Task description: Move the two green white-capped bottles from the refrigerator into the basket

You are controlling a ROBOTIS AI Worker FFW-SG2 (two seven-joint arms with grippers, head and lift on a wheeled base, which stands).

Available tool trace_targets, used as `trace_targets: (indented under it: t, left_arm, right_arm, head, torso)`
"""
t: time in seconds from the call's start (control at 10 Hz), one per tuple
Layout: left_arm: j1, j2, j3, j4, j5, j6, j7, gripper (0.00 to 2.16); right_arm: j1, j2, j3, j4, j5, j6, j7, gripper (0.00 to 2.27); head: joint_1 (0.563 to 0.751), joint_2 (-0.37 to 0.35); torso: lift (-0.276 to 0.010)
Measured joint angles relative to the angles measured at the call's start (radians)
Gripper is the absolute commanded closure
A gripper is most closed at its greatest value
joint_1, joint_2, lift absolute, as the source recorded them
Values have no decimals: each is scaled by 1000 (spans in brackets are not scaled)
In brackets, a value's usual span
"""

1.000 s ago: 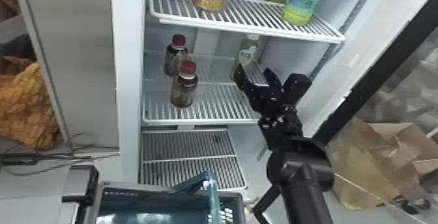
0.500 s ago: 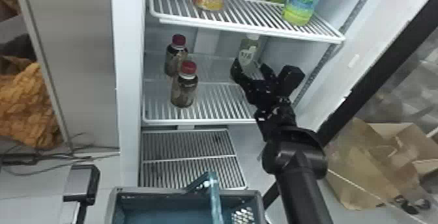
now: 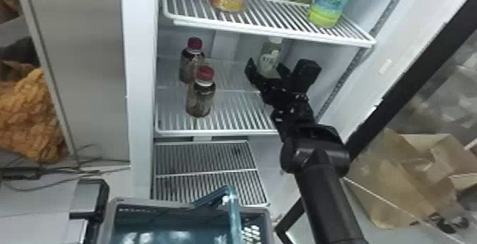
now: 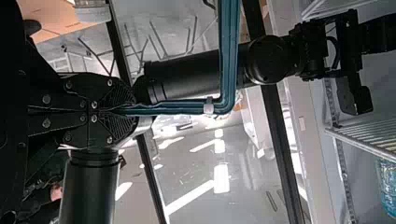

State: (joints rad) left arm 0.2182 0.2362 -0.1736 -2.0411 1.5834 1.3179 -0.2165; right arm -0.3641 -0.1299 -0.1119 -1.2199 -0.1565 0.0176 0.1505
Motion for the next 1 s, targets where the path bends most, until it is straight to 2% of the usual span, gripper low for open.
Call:
trace_targets:
  t: [1.0]
  left_arm:
    - [-4,-2,-2,3,0,0,0,1131]
  right_arm:
    - [-118,-5,21,141,29,64,-66,199]
  head:
    - [695,-350]
  torso:
    - [-263]
